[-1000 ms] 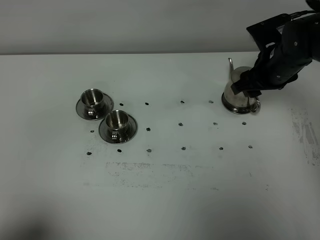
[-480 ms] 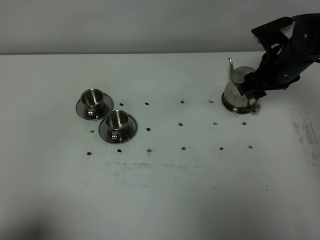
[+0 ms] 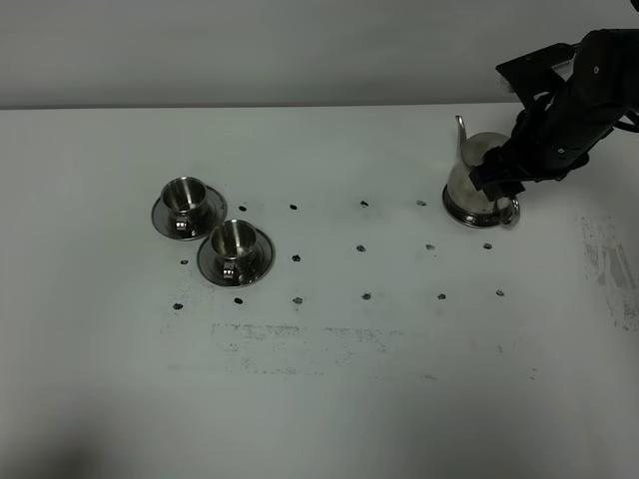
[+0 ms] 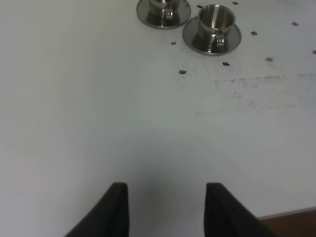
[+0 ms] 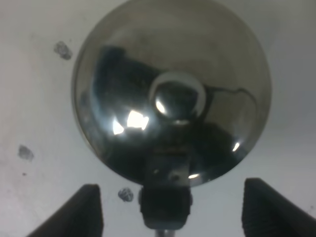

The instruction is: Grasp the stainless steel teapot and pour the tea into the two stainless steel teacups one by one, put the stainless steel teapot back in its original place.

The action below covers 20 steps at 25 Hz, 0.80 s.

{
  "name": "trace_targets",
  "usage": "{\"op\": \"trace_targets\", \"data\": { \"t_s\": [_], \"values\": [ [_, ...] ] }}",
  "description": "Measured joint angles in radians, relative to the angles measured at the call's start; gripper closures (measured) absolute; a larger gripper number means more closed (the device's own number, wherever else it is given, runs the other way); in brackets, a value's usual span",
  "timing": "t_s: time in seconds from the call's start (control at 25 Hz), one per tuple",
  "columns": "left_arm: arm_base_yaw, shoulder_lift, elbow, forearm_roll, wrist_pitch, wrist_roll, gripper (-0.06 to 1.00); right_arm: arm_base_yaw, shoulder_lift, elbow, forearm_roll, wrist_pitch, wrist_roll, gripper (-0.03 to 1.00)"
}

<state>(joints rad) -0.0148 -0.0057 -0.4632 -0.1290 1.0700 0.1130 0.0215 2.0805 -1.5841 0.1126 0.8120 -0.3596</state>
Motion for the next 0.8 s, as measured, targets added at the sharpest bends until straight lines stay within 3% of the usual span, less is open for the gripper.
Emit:
{"op": "trace_targets", "data": {
  "t_s": [0.8],
  "values": [
    [0.000,0.000,0.000,0.000,0.000,0.000,0.57,-0.005,0.053,-0.025,-0.020,-0.001,0.019,0.38]
  ]
}}
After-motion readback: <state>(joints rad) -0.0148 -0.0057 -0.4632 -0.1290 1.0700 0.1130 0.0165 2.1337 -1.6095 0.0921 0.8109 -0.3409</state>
